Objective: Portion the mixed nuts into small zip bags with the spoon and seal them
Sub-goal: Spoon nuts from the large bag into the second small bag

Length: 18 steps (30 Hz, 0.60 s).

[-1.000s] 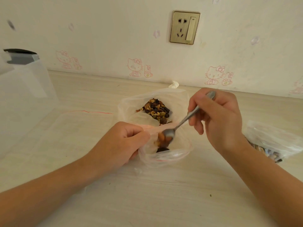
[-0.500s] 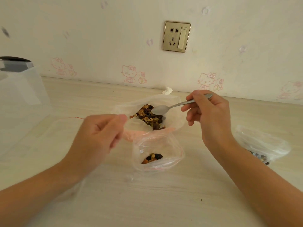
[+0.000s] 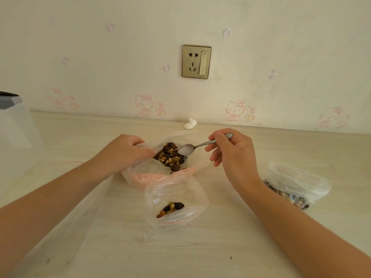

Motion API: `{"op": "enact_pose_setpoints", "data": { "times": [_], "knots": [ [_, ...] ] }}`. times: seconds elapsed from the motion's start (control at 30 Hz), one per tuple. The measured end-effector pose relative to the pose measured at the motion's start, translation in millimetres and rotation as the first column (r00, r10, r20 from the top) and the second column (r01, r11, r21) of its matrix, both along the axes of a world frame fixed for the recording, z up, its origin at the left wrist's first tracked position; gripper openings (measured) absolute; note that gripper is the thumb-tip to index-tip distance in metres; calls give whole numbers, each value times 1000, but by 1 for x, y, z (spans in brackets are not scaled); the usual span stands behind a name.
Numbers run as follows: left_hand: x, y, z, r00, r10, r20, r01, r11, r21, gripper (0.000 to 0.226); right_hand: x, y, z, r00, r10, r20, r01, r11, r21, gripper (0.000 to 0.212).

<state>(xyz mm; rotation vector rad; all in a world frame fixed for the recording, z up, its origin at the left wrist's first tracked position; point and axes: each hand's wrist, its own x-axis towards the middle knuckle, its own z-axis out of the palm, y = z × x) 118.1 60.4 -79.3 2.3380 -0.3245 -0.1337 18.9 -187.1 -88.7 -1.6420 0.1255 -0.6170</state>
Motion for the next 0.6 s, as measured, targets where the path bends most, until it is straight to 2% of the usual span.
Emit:
{"op": "enact_pose_setpoints", "data": {
  "times": [0.03,0.13,0.3,0.47,0.6],
  "knots": [
    [-1,-1,-4,999,-12,39,13,1000,-11,13,0,0,0,1000,-17,5,17,1000,-23,28],
    [-7,-3,-18,992,18,125,-7,996,-85,21,1,0,-1,998,-59,26,61,995,-79,27],
    [-11,-5,-27,992,30,120,-6,980,-200,22,1,3,1,998,-44,40,49,991,-125,27],
    [-13,-5,-30,994,43,105,-7,948,-319,22,0,2,3,999,-3,46,8,994,-106,29],
    [-16,-3,-28,996,27,84,5,932,-363,20,-2,2,5,997,42,69,-32,990,-135,27]
  ]
}}
